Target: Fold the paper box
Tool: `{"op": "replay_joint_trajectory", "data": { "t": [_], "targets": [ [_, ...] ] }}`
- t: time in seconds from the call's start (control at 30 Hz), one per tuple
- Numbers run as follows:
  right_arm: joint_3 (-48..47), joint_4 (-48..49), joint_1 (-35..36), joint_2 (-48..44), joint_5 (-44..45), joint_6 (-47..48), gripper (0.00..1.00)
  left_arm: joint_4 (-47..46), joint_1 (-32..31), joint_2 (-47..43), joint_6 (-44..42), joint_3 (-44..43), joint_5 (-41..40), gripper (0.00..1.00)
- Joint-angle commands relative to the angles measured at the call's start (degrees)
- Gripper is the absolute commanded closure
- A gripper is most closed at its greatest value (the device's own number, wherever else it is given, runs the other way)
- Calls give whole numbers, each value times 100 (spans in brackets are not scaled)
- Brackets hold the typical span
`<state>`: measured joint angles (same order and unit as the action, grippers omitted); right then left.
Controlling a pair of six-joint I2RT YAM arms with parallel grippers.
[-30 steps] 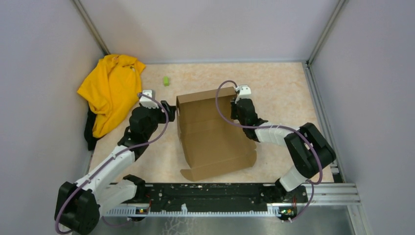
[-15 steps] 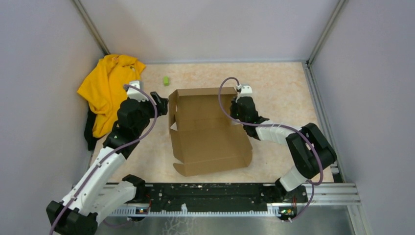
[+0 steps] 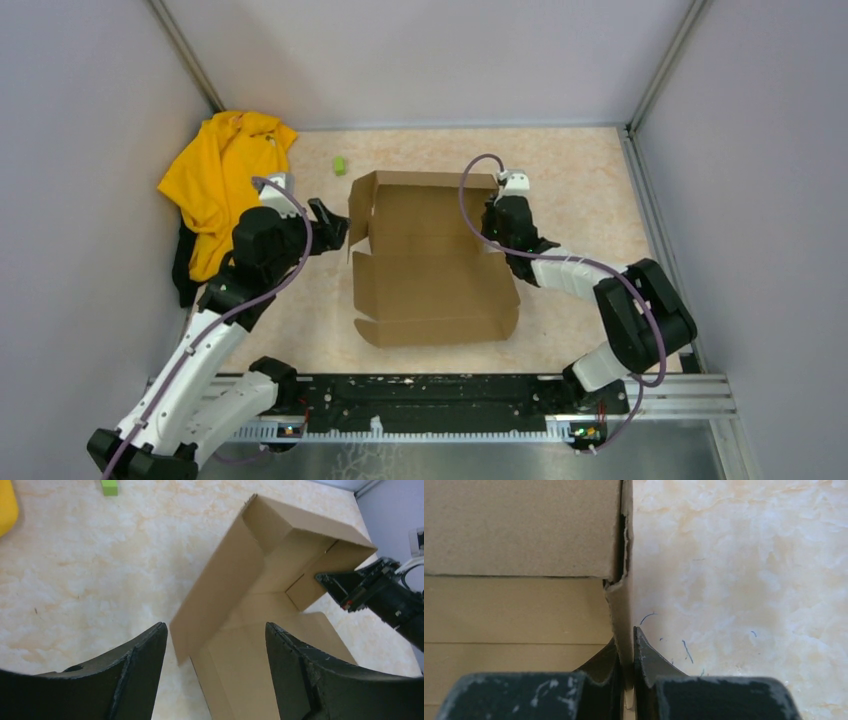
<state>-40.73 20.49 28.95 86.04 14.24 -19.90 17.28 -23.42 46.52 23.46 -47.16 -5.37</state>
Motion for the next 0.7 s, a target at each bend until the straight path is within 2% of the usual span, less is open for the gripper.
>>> {"op": "replay_joint_trajectory", "data": {
  "t": [0.0,0.17,0.4,0.67],
  "targets": [
    [-24,472,-163,-379,120,-225,100,588,-16,-346,153,-132,280,22],
    [48,605,-312,-494,0,-254,100,711,-15,-713,226,-6,363,20],
    [34,562,-387,-680,-43,-240,100,267,-19,-683,420,590,1282,18],
    [-26,472,-460,-829,-66,-294,100,399,-22,-778,455,682,1373,17]
  ]
}}
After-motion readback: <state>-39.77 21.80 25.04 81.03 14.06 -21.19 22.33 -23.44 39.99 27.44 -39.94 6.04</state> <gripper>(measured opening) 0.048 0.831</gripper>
